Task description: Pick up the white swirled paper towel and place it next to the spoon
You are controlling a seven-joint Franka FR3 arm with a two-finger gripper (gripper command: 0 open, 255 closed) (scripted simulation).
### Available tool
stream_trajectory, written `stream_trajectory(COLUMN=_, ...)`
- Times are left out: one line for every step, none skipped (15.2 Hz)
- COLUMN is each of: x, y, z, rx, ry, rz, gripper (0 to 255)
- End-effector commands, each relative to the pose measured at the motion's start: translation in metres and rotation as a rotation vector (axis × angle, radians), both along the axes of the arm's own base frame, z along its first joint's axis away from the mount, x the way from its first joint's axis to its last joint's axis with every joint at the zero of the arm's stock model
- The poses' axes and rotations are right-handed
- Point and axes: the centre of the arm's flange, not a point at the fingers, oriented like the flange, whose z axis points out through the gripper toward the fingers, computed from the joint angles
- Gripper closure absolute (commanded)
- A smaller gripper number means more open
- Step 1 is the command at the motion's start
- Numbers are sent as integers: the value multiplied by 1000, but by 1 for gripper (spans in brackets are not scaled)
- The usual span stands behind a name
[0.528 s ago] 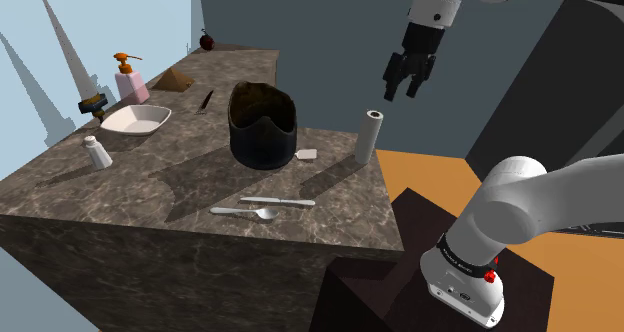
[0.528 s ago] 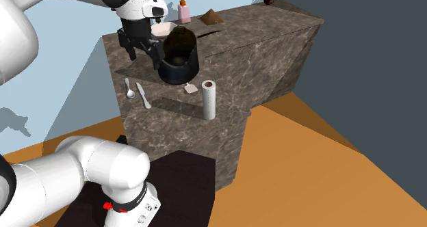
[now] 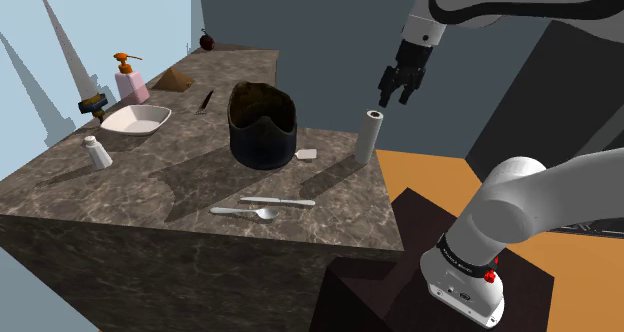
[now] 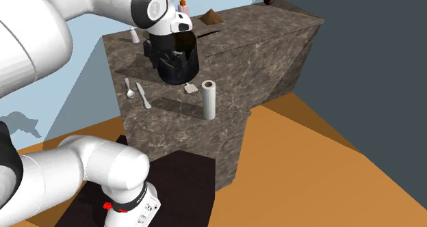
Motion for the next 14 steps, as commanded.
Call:
stream_trajectory(x=10, y=-20, z=-12, rx=1, ry=-14, rz=-1, gripper=0)
stream_trajectory(x=15, y=-29, z=-20, rx=3, ry=-19, rz=-2, gripper=0)
stream_trajectory(x=20, y=-39, z=-27, rx=4, ry=-25, rz=-3, gripper=0)
stream_trajectory(x=25, y=-48, z=-34, rx=5, ry=-30, rz=-4, gripper=0)
stream_trajectory(x=30, y=-58, z=-42, rx=6, ry=-36, rz=-5, gripper=0)
stream_trajectory(x=35, y=-67, z=-49, rx=7, ry=-42, rz=-6, gripper=0)
stream_trajectory(x=41, y=-77, z=-56, rx=9, ry=-47, rz=-7, gripper=0)
stream_trajectory(x=46, y=-86, z=-64, rx=10, ry=-53, rz=-9, gripper=0)
stream_trajectory(x=51, y=-95, z=-71, rx=11, ry=-59, rz=-10, gripper=0)
stream_trajectory(x=56, y=-105, z=-78, rx=12, ry=-64, rz=-11, gripper=0)
stream_trajectory(x=62, y=-114, z=-85, rx=13, ry=-70, rz=-12, gripper=0)
stream_trajectory(x=67, y=-124, z=-93, rx=15, ry=-76, rz=-13, gripper=0)
stream_trajectory(x=69, y=-127, z=-95, rx=15, ry=-78, rz=-13, gripper=0)
stream_trajectory(x=70, y=-126, z=-101, rx=15, ry=-78, rz=-13, gripper=0)
